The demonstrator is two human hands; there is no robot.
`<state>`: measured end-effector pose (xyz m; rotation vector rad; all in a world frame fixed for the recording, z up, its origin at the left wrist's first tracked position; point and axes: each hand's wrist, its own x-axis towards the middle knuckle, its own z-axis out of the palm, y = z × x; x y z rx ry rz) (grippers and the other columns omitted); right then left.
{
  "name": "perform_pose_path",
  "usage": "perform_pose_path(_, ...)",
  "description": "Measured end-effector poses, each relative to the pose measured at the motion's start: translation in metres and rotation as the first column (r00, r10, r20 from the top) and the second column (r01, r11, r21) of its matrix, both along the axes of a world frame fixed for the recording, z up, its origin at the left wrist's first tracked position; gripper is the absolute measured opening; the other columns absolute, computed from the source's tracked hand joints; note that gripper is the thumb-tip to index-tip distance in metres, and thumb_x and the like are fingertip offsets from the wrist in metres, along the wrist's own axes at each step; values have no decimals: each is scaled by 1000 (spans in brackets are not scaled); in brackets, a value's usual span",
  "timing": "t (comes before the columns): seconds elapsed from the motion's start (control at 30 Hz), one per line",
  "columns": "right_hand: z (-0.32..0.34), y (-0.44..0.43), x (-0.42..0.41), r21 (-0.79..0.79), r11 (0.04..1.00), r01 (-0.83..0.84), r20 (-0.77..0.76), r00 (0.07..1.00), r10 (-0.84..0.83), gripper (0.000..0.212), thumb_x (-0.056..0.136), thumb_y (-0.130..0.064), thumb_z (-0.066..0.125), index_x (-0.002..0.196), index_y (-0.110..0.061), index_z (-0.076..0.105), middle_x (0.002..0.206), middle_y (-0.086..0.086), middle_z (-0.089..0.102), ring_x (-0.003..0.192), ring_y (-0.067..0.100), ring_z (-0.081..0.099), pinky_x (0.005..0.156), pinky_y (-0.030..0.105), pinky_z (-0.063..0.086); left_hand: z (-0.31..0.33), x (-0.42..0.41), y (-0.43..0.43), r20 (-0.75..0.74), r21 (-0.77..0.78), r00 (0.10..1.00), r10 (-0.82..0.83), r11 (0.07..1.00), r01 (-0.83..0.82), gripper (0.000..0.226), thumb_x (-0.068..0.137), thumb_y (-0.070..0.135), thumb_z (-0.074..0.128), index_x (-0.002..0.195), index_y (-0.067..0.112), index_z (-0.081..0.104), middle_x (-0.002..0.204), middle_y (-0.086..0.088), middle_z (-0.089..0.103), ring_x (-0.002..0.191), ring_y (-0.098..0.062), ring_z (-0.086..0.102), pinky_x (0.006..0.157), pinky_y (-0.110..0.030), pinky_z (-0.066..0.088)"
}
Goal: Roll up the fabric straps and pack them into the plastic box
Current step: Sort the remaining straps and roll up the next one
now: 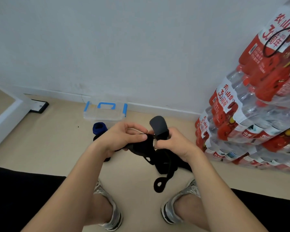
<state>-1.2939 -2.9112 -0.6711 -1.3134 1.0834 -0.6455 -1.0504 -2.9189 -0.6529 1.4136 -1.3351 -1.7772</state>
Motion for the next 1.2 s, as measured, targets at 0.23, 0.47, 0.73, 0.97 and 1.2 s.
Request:
perform_pose_path(0.23, 9, 5, -2, 257, 931, -260, 45, 965, 258, 13, 87, 2, 78, 99, -4, 80, 96, 17, 77, 87, 29, 73, 72, 33, 60, -5, 9, -4, 90, -237, 973, 211, 954, -184, 32, 81, 55, 89, 86, 25, 80, 83, -4, 82, 69, -13, 75, 62, -23, 55)
perform_pose_path(0.47, 15, 2, -4, 264, 952, -158, 89, 986, 139, 19, 77, -27, 87, 89, -15, 80, 83, 10, 67, 70, 20, 63, 56, 28, 55, -21, -1, -3, 238, -427, 745, 623, 756, -496, 30, 99, 49, 64, 82, 25, 71, 80, 2, 72, 89, -29, 69, 66, -40, 56)
perform_pose_path(0.73, 19, -11, 13, 189, 962, 199, 203, 950, -236, 34, 74, -31, 87, 105, -18, 84, 96, 5, 82, 81, 15, 76, 67, 23, 57, -12, -32, 9, 499, -638, 628, 597, 744, -201, 64, 106, 64, 36, 67, 25, 69, 105, 4, 52, 117, -23, 39, 105, -41, 29)
perform_pose_path(0.97, 28, -14, 15, 182, 952, 247, 262, 921, -289, 38, 80, -24, 78, 117, -17, 82, 64, -8, 68, 52, 8, 58, 50, 22, 45, -4, -40, 15, 213, -486, 945, 250, 866, -120, 16, 99, 34, 68, 114, 39, 71, 117, 17, 72, 112, -2, 70, 103, -41, 57)
perform_pose_path(1.2, 26, -16, 18, 82, 922, 380, 115, 915, -387, 44, 86, -54, 84, 110, -20, 72, 93, 1, 81, 74, 15, 76, 57, 28, 57, -6, -43, 16, 186, -417, 959, 213, 901, -119, 26, 107, 14, 64, 126, 29, 74, 100, 9, 84, 97, -9, 80, 95, -44, 64)
